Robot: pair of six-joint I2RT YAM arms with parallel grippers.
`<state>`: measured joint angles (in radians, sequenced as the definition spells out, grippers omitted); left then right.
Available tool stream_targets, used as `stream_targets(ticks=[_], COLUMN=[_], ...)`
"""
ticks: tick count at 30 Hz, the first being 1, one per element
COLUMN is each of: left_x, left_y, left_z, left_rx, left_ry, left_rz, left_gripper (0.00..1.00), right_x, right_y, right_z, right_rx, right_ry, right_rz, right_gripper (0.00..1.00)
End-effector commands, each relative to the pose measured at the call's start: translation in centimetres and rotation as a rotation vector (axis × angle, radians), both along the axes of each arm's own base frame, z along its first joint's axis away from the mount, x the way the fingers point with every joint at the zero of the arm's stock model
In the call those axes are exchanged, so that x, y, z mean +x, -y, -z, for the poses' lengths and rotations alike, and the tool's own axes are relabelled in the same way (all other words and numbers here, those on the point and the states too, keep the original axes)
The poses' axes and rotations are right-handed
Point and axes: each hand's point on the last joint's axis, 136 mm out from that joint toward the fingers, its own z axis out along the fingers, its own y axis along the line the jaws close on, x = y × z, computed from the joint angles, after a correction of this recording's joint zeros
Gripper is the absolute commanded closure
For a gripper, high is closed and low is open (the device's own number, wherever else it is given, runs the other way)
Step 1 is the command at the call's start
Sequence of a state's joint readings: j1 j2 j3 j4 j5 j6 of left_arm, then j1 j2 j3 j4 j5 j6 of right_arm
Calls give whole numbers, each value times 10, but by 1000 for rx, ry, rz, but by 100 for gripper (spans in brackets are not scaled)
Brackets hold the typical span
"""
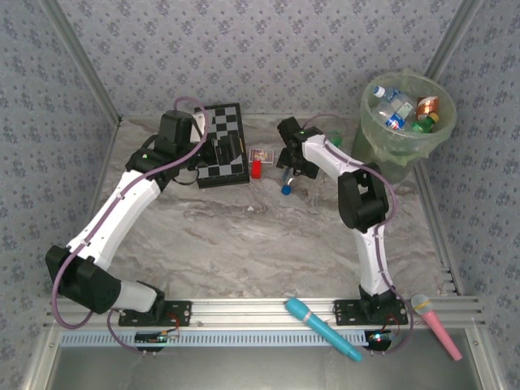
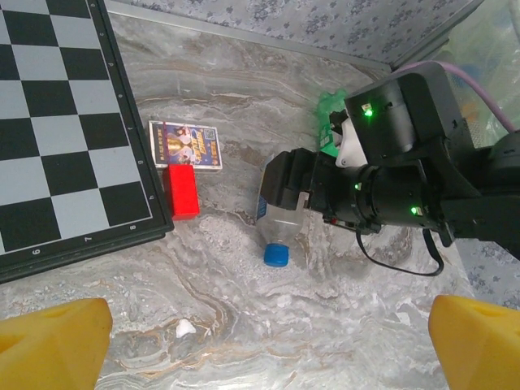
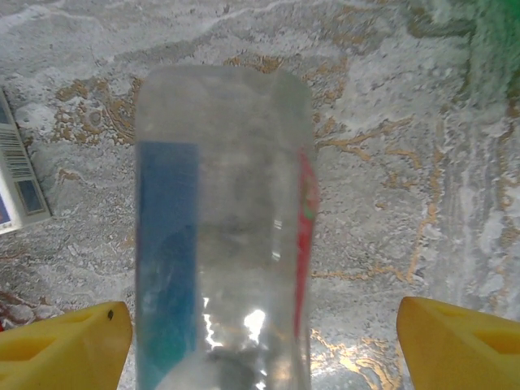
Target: Put the plastic bottles in the bin
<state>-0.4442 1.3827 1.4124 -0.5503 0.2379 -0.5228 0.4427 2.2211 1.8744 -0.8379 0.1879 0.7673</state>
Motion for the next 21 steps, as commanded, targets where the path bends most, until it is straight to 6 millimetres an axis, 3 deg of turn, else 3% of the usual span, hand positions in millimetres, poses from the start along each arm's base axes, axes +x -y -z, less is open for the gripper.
stream_targets(ticks=[1,10,21], left_x=[-6,-10,-12], left_y=[-9,-14,-13], left_z=[-9,-8,-10], left_rx=[10,7,-4], left_ry=[28,36,40], left_rz=[-11,-24,-19], left_gripper=[0,0,0], right_x=[-1,-6,-5], right_y=[-3,-5,-5], right_z=[10,27,-4], right_rx=[24,41,-15], right_ry=[-47,-93,-14], right_rz=[26,33,-1], right_gripper=[15,26,39])
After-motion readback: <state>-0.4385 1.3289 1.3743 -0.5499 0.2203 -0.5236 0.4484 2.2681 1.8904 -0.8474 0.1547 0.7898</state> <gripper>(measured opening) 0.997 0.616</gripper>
